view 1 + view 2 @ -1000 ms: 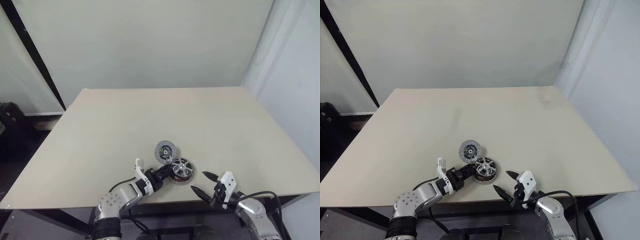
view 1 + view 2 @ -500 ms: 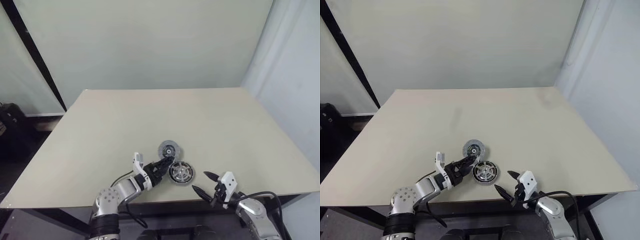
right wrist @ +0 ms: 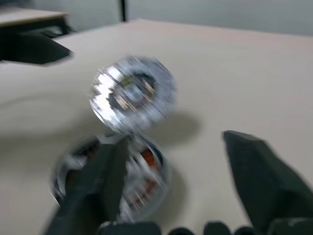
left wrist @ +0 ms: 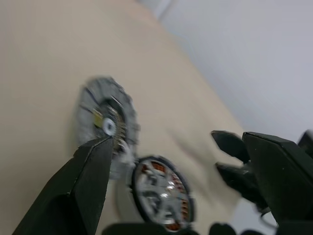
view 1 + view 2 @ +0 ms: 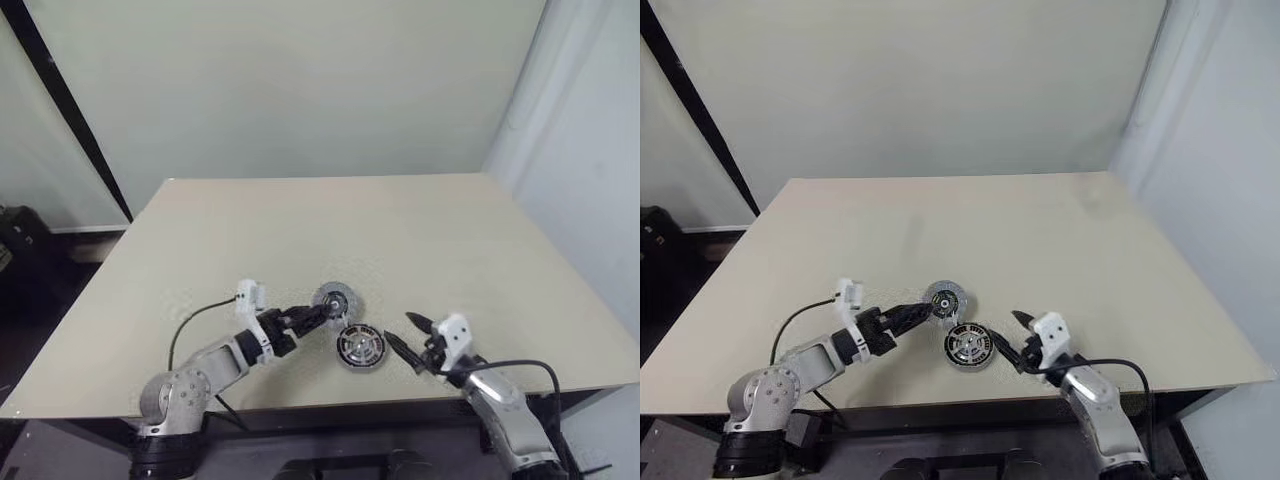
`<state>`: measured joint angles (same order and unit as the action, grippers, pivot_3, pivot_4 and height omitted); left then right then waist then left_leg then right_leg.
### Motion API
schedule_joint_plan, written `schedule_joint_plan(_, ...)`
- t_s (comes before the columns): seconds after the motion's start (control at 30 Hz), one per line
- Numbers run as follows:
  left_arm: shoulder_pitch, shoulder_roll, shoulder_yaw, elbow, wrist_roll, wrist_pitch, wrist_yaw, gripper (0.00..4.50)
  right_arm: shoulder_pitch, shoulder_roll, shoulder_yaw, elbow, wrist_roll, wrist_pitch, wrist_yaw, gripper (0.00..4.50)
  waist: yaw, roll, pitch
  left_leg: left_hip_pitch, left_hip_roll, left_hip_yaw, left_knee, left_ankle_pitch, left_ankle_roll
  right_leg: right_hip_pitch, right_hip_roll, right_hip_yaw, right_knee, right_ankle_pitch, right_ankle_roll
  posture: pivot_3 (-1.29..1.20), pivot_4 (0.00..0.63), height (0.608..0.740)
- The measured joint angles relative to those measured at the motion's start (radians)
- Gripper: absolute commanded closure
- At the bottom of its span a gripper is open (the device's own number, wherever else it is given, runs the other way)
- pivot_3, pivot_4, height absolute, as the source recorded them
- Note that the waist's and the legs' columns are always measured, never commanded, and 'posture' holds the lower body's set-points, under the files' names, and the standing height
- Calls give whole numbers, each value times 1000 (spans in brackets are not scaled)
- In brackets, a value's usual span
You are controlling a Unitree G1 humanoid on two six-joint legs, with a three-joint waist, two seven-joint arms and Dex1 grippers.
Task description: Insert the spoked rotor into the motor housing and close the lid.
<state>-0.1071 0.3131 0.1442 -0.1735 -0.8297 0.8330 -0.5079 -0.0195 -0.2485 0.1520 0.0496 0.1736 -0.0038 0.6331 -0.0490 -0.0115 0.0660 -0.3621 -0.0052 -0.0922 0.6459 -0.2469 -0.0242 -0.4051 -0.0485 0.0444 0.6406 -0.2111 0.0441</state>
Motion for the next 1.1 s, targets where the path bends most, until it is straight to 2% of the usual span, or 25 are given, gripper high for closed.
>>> schedule_joint_plan(0.17, 11, 23, -3, 4, 53, -79, -52, 0, -65, 32, 69, 7, -62, 75, -42, 3880, 0, 0, 0, -1, 0, 0, 0, 0, 0, 0, 0, 0, 0, 0, 0, 0, 0, 740)
schedule_joint_plan(0.23, 17, 23, -5, 4, 65, -87, -60, 0, -77, 34, 97, 41, -91, 89, -47, 4491, -1, 0, 0, 0, 0, 0, -1, 0, 0, -1, 0, 0, 0, 0, 0, 0, 0, 740)
schedule_joint_plan(0.53, 47, 20, -10, 3, 71, -107, -69, 0, -102, 20, 173, 117, -197, 83, -71, 4491, -1, -1, -2, 2, 1, 0, 0, 0, 1, 1, 0, 0, 0, 0, 0, 0, 0, 740)
schedule_joint_plan(0.87, 51, 19, -8, 12, 81, -127, -68, 0, -118, 73, 173, 110, -175, 87, -63, 4491, -1, -1, -1, 0, 1, 0, 0, 0, 1, 0, 0, 0, 0, 0, 0, 0, 0, 740)
schedule_joint_plan(1.1, 50, 11, -5, 24, 87, -142, -68, 0, -161, 53, 232, 147, -256, 103, -83, 4491, -1, -1, -3, 2, 1, 0, -1, 1, 1, 1, 0, 0, 0, 0, 0, 0, 0, 740)
